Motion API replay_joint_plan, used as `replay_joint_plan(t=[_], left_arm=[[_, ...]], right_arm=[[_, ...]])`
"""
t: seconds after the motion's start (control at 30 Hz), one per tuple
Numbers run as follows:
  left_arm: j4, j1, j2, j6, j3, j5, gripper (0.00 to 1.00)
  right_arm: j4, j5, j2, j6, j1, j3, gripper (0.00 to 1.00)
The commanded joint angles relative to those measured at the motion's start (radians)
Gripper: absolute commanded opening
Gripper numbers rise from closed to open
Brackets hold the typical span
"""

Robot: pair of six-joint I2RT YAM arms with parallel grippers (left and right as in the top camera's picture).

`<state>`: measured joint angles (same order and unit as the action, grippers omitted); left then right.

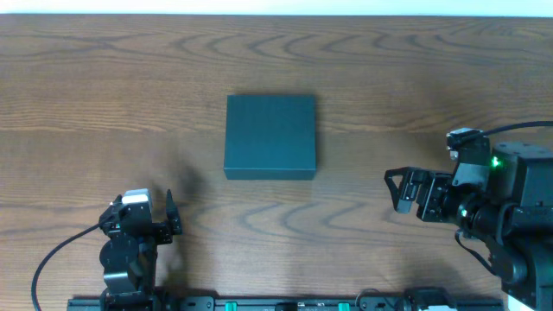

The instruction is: Pack container

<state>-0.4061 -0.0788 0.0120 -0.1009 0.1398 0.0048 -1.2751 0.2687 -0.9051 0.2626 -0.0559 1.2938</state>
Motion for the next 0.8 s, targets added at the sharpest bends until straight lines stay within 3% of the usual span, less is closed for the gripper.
replay_joint_plan(t=[0.0,0.43,0.63,0.77], left_arm=[[0.002,-0.007,-0.008,0.015,-0.021,0.011,0.95],[0.002,-0.007,-0.008,0.015,-0.021,0.011,0.95],[0.002,-0.007,-0.008,0.015,-0.021,0.011,0.95],[0.002,-0.007,-0.008,0.014,-0.021,0.011,0.95]], right_arm=[[-0.001,-0.003,0.003,0.006,-0.01,0.002,0.99],[0.0,-0.013,0.003,-0.004,-0.01,0.002,0.99],[0.07,-0.115,0.09,-0.255,-0.008,-0.051,0.99],[0.204,-0.115,0.306,-0.446,-0.008,-0.259,0.99]])
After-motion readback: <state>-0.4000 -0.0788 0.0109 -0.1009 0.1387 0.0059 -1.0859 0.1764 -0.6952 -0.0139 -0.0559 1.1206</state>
